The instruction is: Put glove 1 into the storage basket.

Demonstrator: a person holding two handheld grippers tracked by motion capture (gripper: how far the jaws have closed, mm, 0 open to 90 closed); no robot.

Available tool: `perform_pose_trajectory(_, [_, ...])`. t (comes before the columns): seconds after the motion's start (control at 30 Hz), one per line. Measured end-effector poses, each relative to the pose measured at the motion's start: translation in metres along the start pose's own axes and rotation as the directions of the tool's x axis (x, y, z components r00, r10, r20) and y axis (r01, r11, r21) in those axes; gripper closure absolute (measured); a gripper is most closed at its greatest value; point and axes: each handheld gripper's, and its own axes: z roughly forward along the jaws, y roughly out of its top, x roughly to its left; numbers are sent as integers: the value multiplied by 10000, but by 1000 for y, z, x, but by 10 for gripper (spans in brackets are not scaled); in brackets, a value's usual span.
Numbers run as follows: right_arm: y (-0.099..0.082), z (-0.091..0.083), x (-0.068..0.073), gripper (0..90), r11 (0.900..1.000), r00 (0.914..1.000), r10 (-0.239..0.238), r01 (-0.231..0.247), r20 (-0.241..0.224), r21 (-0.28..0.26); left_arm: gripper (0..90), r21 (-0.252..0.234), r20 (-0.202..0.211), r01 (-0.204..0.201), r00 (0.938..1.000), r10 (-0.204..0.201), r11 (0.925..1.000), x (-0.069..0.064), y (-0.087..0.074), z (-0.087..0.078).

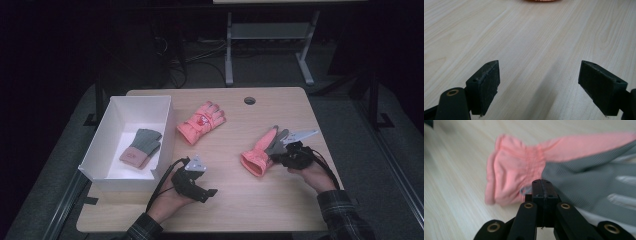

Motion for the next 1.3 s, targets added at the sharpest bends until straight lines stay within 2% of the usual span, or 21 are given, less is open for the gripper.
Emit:
perform_pose_trajectory(0.1, [9, -5, -4, 900, 9980, 9994, 318, -311, 125, -543, 171, -54, -33, 73, 10000, -73, 10000, 1, 0, 0])
perform_pose_trajectory(0.17, [14, -4, -8, 900, 9976, 9989, 350, -331, 306, -609, 171, -124, -21, 171, 9999, -171, 9998, 0, 0, 1])
perform_pose_trajectory(0.3, [19, 3, -16, 900, 9959, 9976, 581, -553, 373, -716, 171, -64, -15, 119, 9999, -119, 9999, 0, 0, 1])
perform_pose_trajectory(0.5, [16, 19, -23, 900, 9955, 9951, 893, -878, 432, -344, 171, -22, -28, 163, 9999, -163, 9999, 1, -1, 1])
perform_pose_trajectory(0.63, [14, 28, -23, 900, 9976, 9964, 683, -687, 501, 52, 171, -17, -43, 191, 9998, -191, 9998, 1, -1, 1])
perform_pose_trajectory(0.7, [13, 34, -22, 900, 9978, 9964, 592, -610, 610, 267, 171, 3, -66, 183, 9998, -183, 9998, 1, -1, 2])
perform_pose_trajectory(0.8, [12, 37, -20, 900, 9981, 9967, 509, -528, 629, 304, 171, 50, -41, 167, 9999, -167, 9998, 2, -2, 3])
perform_pose_trajectory(0.93, [12, 37, -17, 900, 9986, 9980, 445, -457, 443, 275, 171, 34, -37, 253, 9997, -253, 9997, 2, -2, 4])
perform_pose_trajectory(1.1, [14, 41, -1, 900, 9987, 9991, 363, -370, 214, 346, 171, 72, -60, 211, 9998, -211, 9998, 3, -2, 3])
perform_pose_trajectory(1.2, [13, 42, 9, 900, 9994, 10000, 79, -80, 48, 345, 171, 63, -82, 212, 9997, -211, 9998, 4, -2, 3])
perform_pose_trajectory(1.3, [13, 42, 20, 900, 9989, 10000, -6, 8, -46, 458, 171, 11, -97, 290, 9995, -290, 9996, 3, -3, 3])
